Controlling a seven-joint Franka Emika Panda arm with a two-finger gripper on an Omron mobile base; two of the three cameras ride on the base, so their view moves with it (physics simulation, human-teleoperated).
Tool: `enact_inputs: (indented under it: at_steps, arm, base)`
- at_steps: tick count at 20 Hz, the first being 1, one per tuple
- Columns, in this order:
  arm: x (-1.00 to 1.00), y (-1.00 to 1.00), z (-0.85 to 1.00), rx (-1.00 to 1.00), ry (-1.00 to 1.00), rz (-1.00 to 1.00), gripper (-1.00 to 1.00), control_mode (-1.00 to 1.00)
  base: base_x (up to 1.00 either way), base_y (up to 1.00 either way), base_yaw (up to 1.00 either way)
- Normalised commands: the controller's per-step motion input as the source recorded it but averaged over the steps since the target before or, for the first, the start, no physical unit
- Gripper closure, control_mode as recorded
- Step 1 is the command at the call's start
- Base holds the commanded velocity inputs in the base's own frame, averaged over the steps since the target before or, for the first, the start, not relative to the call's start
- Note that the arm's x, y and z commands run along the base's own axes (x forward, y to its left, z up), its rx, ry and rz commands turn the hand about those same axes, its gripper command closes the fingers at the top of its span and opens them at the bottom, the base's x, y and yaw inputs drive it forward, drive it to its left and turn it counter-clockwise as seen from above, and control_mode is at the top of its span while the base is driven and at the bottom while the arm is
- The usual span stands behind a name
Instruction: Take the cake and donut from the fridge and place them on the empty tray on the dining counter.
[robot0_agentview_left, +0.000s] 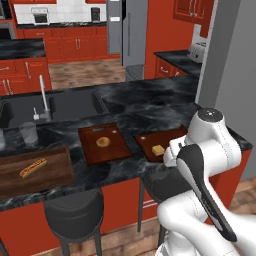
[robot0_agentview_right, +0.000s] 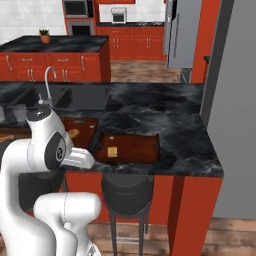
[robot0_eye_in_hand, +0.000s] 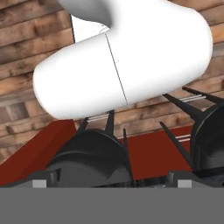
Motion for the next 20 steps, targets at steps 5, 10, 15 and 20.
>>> enact_inputs:
  at_steps: [5,10,15,20]
  arm:
    - [0.00,0.00,0.00,0.00,0.00,0.00,-1.00,1.00]
    - [0.00,0.00,0.00,0.00,0.00,0.00,-1.00,1.00]
    - [0.00,0.00,0.00,0.00,0.00,0.00,-1.00,1.00]
    - [0.00,0.00,0.00,0.00,0.00,0.00,-1.00,1.00]
  base:
    - [-0.46,-0.01,0.22]
    - [-0.42,0.00,0.29]
    - [-0.24,0.00,0.40]
    - [-0.12,0.00,0.44]
